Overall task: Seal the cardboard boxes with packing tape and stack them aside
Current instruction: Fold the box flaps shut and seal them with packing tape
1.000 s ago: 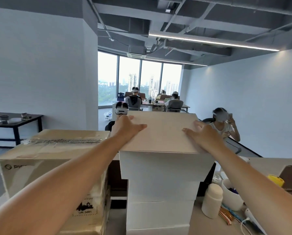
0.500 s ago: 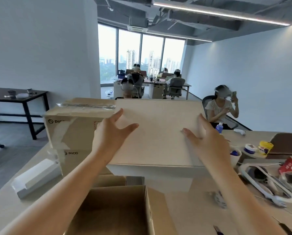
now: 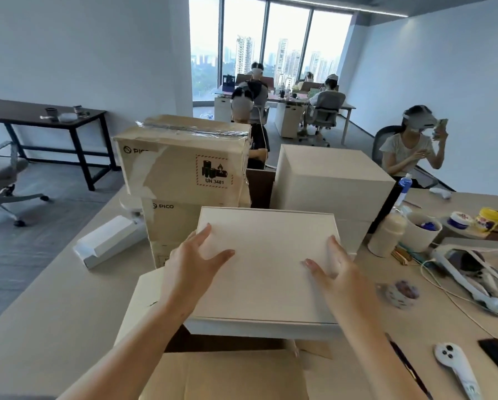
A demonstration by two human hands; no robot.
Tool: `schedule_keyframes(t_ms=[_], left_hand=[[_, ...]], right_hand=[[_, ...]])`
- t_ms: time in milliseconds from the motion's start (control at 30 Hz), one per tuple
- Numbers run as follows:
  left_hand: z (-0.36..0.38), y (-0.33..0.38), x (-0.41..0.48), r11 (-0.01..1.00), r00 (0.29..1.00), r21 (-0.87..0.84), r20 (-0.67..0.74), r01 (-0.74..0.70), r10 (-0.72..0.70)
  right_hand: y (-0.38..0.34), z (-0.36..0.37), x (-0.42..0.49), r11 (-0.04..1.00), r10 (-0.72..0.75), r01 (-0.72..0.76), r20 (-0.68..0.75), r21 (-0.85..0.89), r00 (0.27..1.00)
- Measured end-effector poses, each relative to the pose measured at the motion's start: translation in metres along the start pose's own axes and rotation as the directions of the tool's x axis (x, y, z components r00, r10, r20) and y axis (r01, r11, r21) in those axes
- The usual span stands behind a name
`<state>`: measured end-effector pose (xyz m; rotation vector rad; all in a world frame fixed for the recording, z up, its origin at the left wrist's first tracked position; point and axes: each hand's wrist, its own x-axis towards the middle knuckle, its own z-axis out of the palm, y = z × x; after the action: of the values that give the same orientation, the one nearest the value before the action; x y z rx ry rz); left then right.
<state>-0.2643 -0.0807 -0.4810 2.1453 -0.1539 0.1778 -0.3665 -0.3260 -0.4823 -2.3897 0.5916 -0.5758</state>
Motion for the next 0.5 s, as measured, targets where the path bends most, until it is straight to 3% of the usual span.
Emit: schedule_keyframes(t_ms=[133, 500], left_hand=[[-0.006, -0.028, -0.006, 0.997, 0.998, 0.045, -0.016, 0.066, -0.066], [-0.021, -0.053, 0.003, 0.977, 0.987, 0.139, -0.030, 0.161, -0.158]], right_hand=[[0.000, 0.032, -0.004, 0.999, 0.010, -0.014, 0.079, 0.048, 0.997], [-0.008, 0.076, 0.008, 1.000, -0.002, 0.008, 0.245, -0.021, 0.970]])
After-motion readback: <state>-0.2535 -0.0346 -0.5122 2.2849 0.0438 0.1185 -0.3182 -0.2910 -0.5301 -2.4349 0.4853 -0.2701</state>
